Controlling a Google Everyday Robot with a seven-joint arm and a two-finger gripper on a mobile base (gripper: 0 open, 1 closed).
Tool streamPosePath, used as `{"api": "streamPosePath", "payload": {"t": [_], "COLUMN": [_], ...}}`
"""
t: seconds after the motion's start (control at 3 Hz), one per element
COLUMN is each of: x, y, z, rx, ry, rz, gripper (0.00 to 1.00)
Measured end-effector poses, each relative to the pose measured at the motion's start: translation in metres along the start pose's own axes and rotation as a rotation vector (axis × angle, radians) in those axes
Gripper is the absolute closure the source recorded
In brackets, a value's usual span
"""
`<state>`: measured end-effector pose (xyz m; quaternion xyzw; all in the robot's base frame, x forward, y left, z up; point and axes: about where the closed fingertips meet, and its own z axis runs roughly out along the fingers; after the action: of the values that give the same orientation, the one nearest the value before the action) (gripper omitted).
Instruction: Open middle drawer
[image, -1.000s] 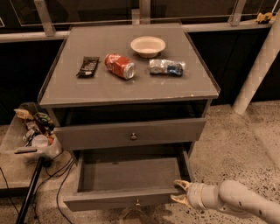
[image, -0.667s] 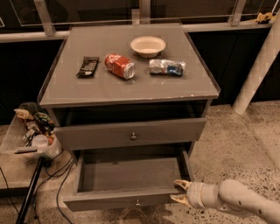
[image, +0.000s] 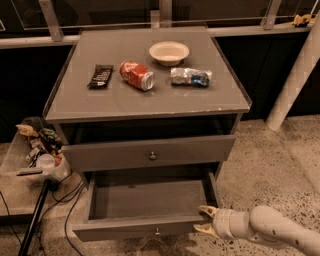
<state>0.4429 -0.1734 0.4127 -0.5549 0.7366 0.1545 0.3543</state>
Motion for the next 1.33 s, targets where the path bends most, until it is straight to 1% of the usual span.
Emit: {"api": "streamPosePath", "payload": {"t": [0.33, 0.67, 1.33], "x": [0.0, 0.006, 0.008], "y": [0.0, 0.008, 0.013], "z": [0.0, -0.001, -0.004], "rx": [0.0, -0.009, -0.015], "ry": [0.0, -0.003, 0.003], "rz": [0.0, 0.009, 0.011], "gripper": [0.84, 1.0, 1.0]}}
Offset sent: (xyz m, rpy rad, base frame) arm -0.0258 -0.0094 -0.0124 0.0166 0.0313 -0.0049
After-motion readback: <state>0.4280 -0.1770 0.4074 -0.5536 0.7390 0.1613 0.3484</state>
